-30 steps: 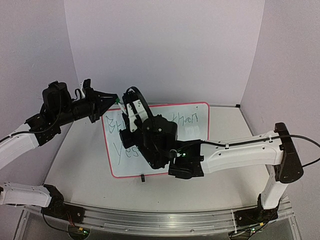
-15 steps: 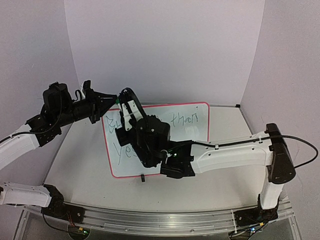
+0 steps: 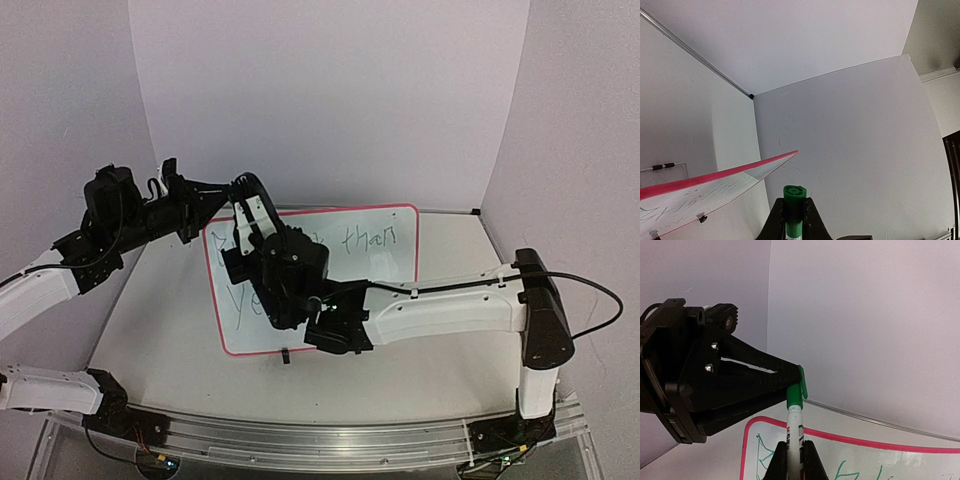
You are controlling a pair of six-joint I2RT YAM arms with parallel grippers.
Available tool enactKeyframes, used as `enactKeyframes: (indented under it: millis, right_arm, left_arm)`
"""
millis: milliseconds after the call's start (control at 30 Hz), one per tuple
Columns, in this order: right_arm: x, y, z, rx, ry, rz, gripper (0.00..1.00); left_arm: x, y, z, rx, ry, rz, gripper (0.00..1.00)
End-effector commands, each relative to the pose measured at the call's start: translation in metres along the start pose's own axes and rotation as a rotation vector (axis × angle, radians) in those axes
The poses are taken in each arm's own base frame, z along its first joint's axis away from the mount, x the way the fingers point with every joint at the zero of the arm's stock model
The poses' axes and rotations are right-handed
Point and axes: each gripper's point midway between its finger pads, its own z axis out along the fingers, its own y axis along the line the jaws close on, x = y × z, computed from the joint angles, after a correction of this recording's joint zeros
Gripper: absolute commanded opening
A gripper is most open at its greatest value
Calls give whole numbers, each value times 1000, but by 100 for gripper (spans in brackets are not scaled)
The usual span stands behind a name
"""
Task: Write a sentence on the whiteboard
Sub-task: Insert the whiteboard marker into the pen cap.
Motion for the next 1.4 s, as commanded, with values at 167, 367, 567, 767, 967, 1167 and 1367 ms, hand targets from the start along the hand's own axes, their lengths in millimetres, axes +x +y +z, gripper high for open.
enactKeyframes:
  millis: [167, 367, 567, 767, 967, 1167, 1367]
  right_arm:
    - [-18, -11, 19, 21, -54, 40, 0]
    - [-17, -17, 25, 31, -55, 44, 0]
    - [-16, -22, 32, 40, -58, 47, 0]
    - [-15, -26, 38, 47, -61, 50, 0]
    - [-15, -30, 44, 54, -63, 49, 0]
    - [-15, -33, 50, 59, -67, 51, 0]
    - [-15, -35, 55, 62, -73, 55, 0]
  left_arm:
    - [18, -14, -4, 79, 79, 24, 0]
    - [20, -14, -6, 89, 86, 29, 0]
    - [23, -15, -6, 97, 97, 34, 0]
    - [26, -17, -6, 108, 112, 41, 0]
    - [29, -16, -5, 112, 120, 47, 0]
    - [33, -18, -4, 124, 132, 55, 0]
    - [37, -19, -3, 130, 140, 63, 0]
